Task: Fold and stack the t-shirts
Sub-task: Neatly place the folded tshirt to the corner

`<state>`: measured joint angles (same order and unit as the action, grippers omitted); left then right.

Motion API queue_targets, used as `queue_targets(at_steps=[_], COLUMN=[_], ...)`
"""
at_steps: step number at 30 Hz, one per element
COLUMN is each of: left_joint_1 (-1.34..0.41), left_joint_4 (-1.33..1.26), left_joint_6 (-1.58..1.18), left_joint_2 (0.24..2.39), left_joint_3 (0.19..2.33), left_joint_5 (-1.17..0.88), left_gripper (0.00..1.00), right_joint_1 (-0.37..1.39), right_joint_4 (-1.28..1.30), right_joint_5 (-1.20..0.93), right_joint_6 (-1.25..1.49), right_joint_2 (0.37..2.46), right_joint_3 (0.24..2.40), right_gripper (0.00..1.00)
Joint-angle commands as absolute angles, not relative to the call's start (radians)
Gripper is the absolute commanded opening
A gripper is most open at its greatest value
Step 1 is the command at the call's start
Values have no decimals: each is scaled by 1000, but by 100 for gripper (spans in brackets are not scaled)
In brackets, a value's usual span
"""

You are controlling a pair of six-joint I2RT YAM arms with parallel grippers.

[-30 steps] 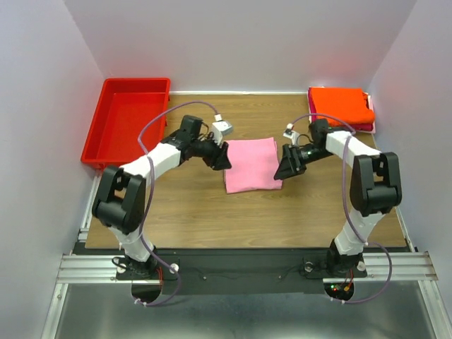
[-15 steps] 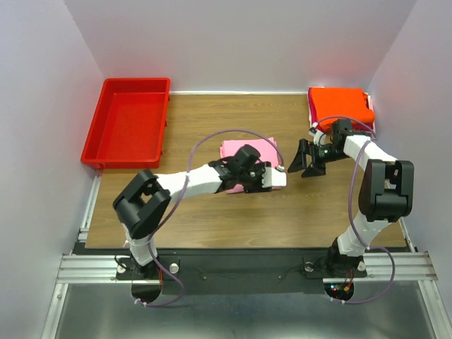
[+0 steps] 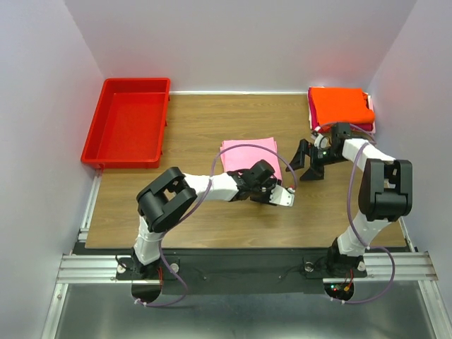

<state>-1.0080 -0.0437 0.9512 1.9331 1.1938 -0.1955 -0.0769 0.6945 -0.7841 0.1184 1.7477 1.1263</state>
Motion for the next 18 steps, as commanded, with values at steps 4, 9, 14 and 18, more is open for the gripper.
queue_targets(at_steps=[4,9,14,18], left_joint_1=[-1012,-1003,-956,-927], left_joint_4=[-120,-104,-51,-25], left_joint_6=[974,950,858,809], left_joint_2=[1974,1983,1956,1942], left_joint_3=[1227,1259,1301,1334], left_joint_5=[-144,-178,-293,-377], left_gripper=[39,14,0,0], right_joint_1=[-71,-72,-71,-57], right_joint_4=[595,522,274,10], right_joint_5=[-866,-914,-888,-856], right_joint_6=[232,300,496,693], right_joint_2=[1778,1819,1780,1717], right_joint_3=[1071,1048,928,801], right_gripper=[100,100,100,100])
